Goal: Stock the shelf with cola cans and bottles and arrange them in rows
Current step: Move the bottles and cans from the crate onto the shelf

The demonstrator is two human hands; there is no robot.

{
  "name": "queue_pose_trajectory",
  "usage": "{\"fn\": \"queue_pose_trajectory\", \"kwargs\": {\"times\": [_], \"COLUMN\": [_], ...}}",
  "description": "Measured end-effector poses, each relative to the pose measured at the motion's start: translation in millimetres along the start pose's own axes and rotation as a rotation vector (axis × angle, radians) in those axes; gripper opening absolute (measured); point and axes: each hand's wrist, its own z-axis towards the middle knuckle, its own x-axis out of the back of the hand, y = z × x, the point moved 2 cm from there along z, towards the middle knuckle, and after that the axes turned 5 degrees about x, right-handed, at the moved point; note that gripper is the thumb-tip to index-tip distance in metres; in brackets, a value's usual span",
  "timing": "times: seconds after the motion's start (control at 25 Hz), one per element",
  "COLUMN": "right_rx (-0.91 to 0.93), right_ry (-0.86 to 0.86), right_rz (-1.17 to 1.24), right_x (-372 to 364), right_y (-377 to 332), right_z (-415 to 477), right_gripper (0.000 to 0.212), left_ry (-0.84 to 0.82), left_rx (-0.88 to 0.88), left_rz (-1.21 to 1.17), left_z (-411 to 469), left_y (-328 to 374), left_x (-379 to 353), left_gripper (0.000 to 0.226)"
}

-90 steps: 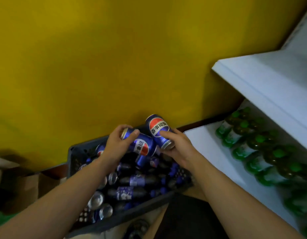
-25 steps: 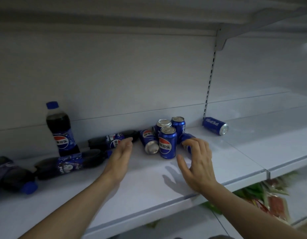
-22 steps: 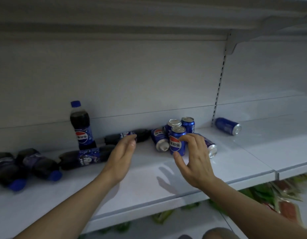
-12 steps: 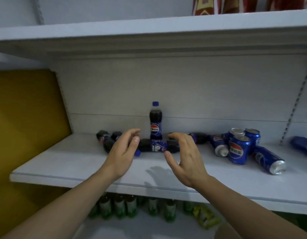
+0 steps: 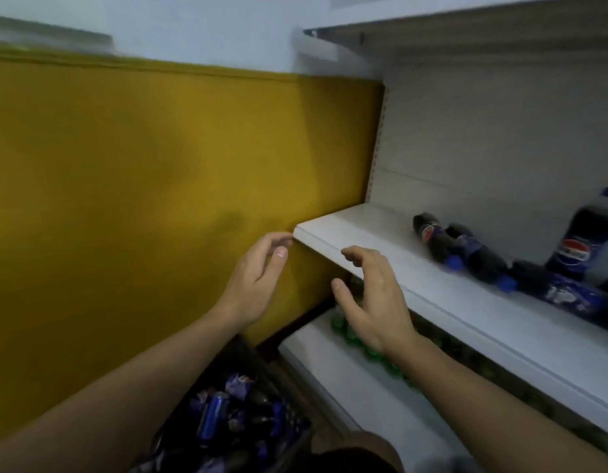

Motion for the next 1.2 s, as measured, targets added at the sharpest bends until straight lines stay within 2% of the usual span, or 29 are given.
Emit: {"fn": "queue_pose_trajectory", "kwargs": {"times": [0.2,0.44,0.6,0.76,0.92,1.08,1.2], "right_rx": [0.033,-0.197,-0.31,-0.351,-0.391,-0.437,-0.373], "right_ry": [-0.218,-0.558,-0.812,-1.114,-1.445,-1.717,-1.768], "right_rz": [0.257,0.436,0.366,0.242,0.017,0.015,-0.024], "right_x": [-133,-260,-320,-363,-393,-414,-414], "right_y": [-42,-20,6,24,53,58,59], "right_z": [-18,-88,-129,-160,-185,-192,-195], "right_gripper": [0.043,0.036,0.038,0.042,0.064,0.084,0.095], "left_ry": [0.149,0.143,0.058,-0.077,-0.21,-0.115,-0.126], "left_rx": [0.271,0.624,0.757,0.976,1.069,1.079,1.036], "left_rz": [0.07,0.12,0.183,0.198,0.161,0.175,0.223], "left_z": [-60,-154,-203,-257,-297,-295,-286], "left_y": [-83,-198,-267,-308,-321,-329,-329], "left_x": [59,52,27,10,-7,-11,-10], "left_gripper": [0.037,0.031,0.026,0.036,0.036,0.037,0.052]}}
